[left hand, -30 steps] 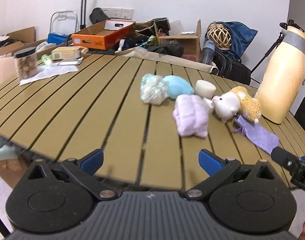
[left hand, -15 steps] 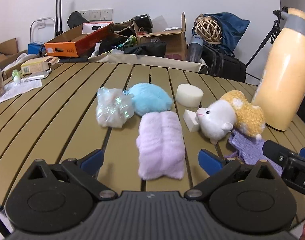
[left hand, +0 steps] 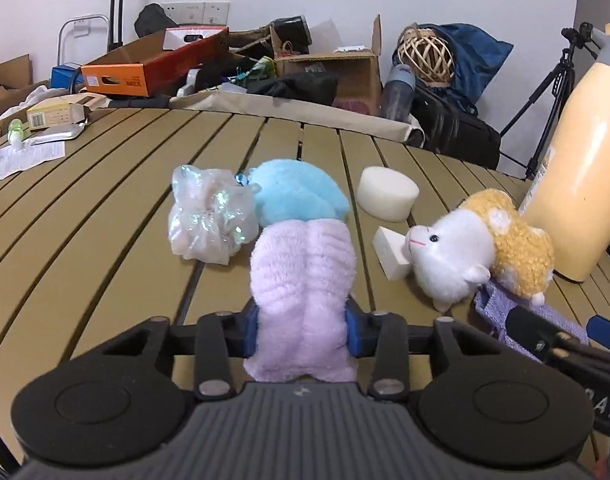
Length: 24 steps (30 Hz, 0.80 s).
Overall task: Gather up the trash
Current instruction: 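Grasp the lilac fluffy towel with the left gripper, then grasp the purple mesh drawstring bag with the right gripper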
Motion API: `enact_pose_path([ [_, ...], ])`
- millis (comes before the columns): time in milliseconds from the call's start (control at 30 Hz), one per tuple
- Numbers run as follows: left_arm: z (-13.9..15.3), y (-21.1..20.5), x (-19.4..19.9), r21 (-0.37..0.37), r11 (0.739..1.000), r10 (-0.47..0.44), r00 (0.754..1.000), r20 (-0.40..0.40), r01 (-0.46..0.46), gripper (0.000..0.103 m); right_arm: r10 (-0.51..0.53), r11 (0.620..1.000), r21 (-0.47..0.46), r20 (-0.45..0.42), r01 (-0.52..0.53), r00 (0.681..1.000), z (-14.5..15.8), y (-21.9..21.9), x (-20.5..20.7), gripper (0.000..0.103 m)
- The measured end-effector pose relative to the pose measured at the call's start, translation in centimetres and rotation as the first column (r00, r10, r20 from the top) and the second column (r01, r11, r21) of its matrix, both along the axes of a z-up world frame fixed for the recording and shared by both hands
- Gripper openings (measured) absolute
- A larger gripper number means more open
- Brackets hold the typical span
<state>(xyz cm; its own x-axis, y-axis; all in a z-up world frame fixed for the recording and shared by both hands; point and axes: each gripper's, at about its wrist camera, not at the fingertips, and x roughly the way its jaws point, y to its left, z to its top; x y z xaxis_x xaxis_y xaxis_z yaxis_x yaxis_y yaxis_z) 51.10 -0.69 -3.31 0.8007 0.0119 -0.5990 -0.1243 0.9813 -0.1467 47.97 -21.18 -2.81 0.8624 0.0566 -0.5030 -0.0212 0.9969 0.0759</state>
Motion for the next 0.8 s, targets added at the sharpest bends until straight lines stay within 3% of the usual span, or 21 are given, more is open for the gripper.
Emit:
enact_pose_path([
  [300, 1.8, 1.8, -1.5, 0.032, 0.998, 0.048, 0.995, 0.083, -0.051, 0.037, 0.004, 0.997, -0.073, -0.061, -0.009, 0.998, -0.8, 2.2, 1.8, 0.095],
  [400, 2.1, 2.5, -1.8, 0.043, 0.997, 0.057, 0.994, 0.092, -0.061, 0.037, -0.009, 0.996, -0.094, -0.097, 0.000, 0.995, -1.2, 3.0, 2.7, 0.089],
  [633, 2.5, 4.4, -2.6, 0.052, 0.995, 0.075, 0.992, 0.105, -0.081, 0.037, -0.039, 0.995, -0.098, -0.124, 0.026, 0.992, -1.6, 3.7, 3.5, 0.077],
  [800, 2.8, 5.6, -3.2, 0.046, 0.994, 0.088, 0.989, 0.116, -0.094, 0.037, -0.048, 0.995, -0.092, -0.119, 0.037, 0.992, -1.6, 3.7, 3.8, 0.076],
])
